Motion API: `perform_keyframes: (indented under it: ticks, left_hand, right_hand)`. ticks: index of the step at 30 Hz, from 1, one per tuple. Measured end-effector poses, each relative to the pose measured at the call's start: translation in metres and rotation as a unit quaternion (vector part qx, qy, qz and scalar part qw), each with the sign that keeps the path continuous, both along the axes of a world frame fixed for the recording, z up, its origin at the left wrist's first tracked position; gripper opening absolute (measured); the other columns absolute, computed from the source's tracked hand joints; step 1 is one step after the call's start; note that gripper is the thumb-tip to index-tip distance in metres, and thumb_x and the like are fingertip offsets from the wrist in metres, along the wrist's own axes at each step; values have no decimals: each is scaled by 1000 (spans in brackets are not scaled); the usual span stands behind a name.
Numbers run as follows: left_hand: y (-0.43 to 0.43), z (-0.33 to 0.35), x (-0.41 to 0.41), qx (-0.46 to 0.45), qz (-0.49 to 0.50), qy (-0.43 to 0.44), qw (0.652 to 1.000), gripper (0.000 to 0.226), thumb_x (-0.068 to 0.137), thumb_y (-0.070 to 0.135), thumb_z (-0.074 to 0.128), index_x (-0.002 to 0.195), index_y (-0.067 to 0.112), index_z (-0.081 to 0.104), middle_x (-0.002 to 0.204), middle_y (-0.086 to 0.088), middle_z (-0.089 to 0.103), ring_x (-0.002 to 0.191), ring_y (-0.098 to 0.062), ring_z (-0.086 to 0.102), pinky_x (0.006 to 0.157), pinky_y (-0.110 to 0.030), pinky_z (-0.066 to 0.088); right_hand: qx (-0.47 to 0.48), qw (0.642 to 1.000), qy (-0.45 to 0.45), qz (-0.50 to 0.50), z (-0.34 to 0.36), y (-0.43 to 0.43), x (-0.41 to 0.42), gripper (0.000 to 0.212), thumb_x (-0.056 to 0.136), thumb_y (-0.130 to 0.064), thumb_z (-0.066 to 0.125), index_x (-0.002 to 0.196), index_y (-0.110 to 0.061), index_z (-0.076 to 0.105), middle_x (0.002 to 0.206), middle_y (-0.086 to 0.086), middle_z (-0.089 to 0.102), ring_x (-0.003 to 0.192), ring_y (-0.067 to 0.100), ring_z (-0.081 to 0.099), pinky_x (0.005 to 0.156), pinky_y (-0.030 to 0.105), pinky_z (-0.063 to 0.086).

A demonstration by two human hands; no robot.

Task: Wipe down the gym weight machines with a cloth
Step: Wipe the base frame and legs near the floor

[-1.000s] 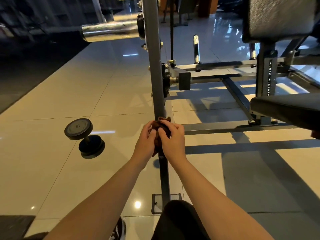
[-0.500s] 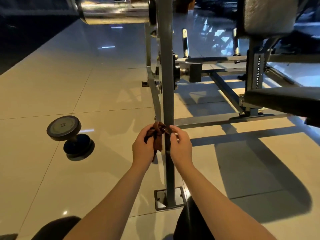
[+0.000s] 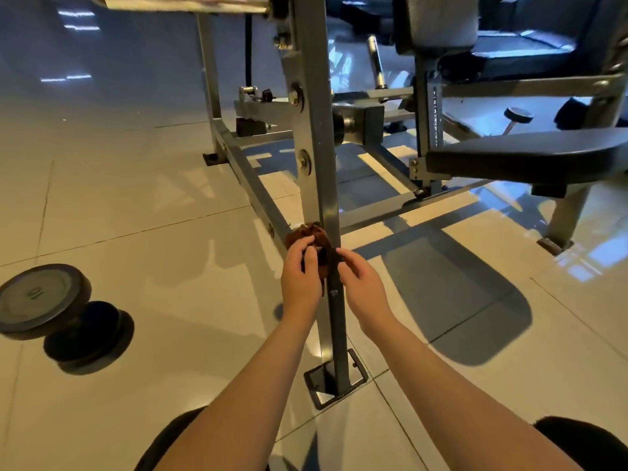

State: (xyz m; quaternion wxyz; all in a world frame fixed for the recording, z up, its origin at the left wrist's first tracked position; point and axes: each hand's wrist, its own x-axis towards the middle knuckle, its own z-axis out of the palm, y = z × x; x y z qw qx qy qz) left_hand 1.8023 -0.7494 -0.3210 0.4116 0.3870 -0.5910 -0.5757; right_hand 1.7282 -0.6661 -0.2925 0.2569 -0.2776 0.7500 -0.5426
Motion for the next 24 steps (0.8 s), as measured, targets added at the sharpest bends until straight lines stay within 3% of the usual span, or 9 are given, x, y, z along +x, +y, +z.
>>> perform_keyframes:
  ticks: [3, 7, 12, 17, 21, 24]
  left_hand:
    - [8, -28, 6, 21, -24, -41, 999, 22, 103, 21, 52, 119, 33, 62, 121, 10, 62, 113, -10, 60, 102, -44, 52]
    - [4, -36, 19, 61, -63, -68, 994, 23, 99, 15, 60, 112, 33, 65, 118, 9, 63, 110, -12, 60, 102, -44, 53]
    - [-19, 7, 18, 31, -58, -3, 998, 46, 100, 16, 59, 139, 37, 53, 134, 10, 53, 119, -8, 52, 102, -29, 48]
    - [-41, 20, 2, 18, -43, 8, 999, 36, 98, 10, 59, 120, 38, 62, 125, 8, 48, 104, -3, 52, 89, -21, 51]
    - [-17, -30, 1, 65, -45, -17, 997, 32, 96, 5, 60, 113, 32, 63, 125, 2, 52, 104, -6, 57, 94, -29, 54]
    - [11, -69, 5, 120, -48, -60, 990, 29, 96, 4, 61, 110, 29, 64, 122, -1, 55, 104, -13, 61, 92, -34, 57]
  right_hand:
    - [19, 999, 16, -24, -5, -2, 10, 33, 108, -22, 46, 139, -26, 57, 132, -5, 62, 123, 12, 57, 100, 26, 51]
    - [47, 997, 38, -48, -10, -4, 21, 34, 107, -22, 46, 139, -25, 57, 132, -4, 63, 122, 15, 57, 106, 38, 50]
    - [41, 997, 29, -56, -1, 0, 24, 34, 107, -24, 47, 139, -28, 57, 131, -10, 63, 121, 7, 57, 98, 24, 49]
    - [51, 993, 50, -93, 1, 4, 6, 36, 108, -26, 45, 143, -27, 54, 135, -15, 57, 123, 4, 50, 104, 28, 43]
    - [70, 994, 39, -76, -19, 10, 8, 33, 107, -24, 46, 138, -26, 59, 133, -11, 61, 122, 7, 54, 105, 28, 46]
    - [81, 995, 12, -58, -35, 10, 16, 29, 107, -21, 47, 131, -27, 62, 130, -9, 63, 120, 10, 57, 97, 19, 46]
